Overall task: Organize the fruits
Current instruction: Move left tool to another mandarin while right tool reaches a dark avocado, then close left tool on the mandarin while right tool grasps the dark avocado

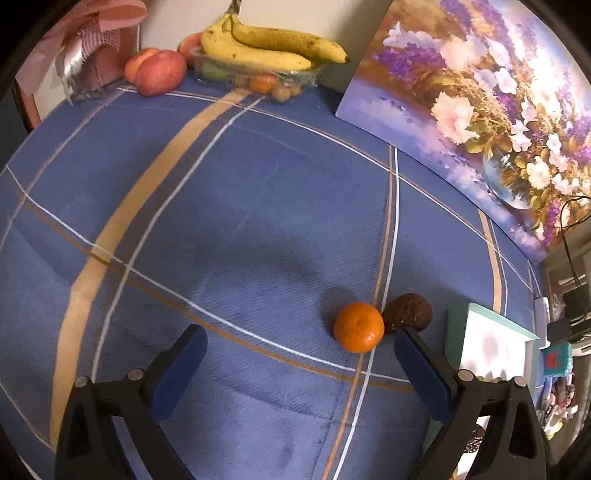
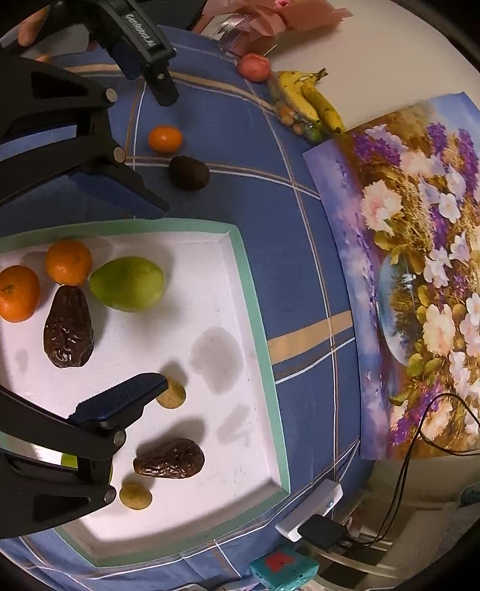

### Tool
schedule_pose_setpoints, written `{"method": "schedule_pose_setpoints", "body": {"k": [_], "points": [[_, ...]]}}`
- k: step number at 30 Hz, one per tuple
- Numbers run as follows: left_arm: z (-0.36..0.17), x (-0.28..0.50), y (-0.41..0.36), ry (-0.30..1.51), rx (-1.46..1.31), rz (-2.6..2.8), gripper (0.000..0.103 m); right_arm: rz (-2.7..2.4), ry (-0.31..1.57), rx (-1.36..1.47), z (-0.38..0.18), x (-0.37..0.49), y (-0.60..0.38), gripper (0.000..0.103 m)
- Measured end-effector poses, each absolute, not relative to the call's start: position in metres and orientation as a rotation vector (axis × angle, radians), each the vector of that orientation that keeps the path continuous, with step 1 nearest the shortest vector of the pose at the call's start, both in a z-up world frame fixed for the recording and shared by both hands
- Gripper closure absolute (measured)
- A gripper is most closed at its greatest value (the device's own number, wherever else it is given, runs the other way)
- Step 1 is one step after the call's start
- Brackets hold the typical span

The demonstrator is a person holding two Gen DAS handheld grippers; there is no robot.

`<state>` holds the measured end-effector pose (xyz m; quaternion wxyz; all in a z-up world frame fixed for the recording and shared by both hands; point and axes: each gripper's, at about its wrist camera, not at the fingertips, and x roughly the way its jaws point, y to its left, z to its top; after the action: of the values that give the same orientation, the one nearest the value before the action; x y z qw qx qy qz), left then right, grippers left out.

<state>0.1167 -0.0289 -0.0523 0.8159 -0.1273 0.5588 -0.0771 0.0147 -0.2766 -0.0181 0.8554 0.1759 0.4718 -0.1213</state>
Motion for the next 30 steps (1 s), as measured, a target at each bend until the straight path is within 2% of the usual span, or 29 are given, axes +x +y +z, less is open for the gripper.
{"method": "schedule_pose_setpoints", "body": {"k": [6,10,13,14,15,21,25,30], "points": [[-0.059,0.12,-0.044,1.194,-0.268,-0.235,0.016,-0.27,0.99,0.377,-0.019,0.015,-0.278,0.017],[-0.063,0.121,-0.056,1.187,-0.239,-0.267,0.034,-0.275,0.988,0.375,-0.018,0.014,-0.278,0.017],[-0.065,0.122,-0.058,1.188,-0.252,-0.28,0.04,-0.274,0.992,0.382,-0.018,0.014,-0.278,0.017],[-0.066,0.122,-0.058,1.188,-0.255,-0.286,0.048,-0.275,0.994,0.385,-0.019,0.014,-0.278,0.017],[-0.066,0.122,-0.058,1.19,-0.259,-0.289,0.051,-0.274,0.996,0.387,-0.019,0.014,-0.279,0.017],[-0.067,0.124,-0.056,1.191,-0.303,-0.305,0.055,-0.277,0.998,0.394,-0.019,0.013,-0.279,0.017],[-0.067,0.123,-0.057,1.194,-0.319,-0.336,0.066,-0.282,0.999,0.401,-0.02,0.013,-0.28,0.017],[-0.065,0.123,-0.054,1.198,-0.337,-0.329,0.067,-0.283,1.002,0.397,-0.021,0.013,-0.279,0.017]]}}
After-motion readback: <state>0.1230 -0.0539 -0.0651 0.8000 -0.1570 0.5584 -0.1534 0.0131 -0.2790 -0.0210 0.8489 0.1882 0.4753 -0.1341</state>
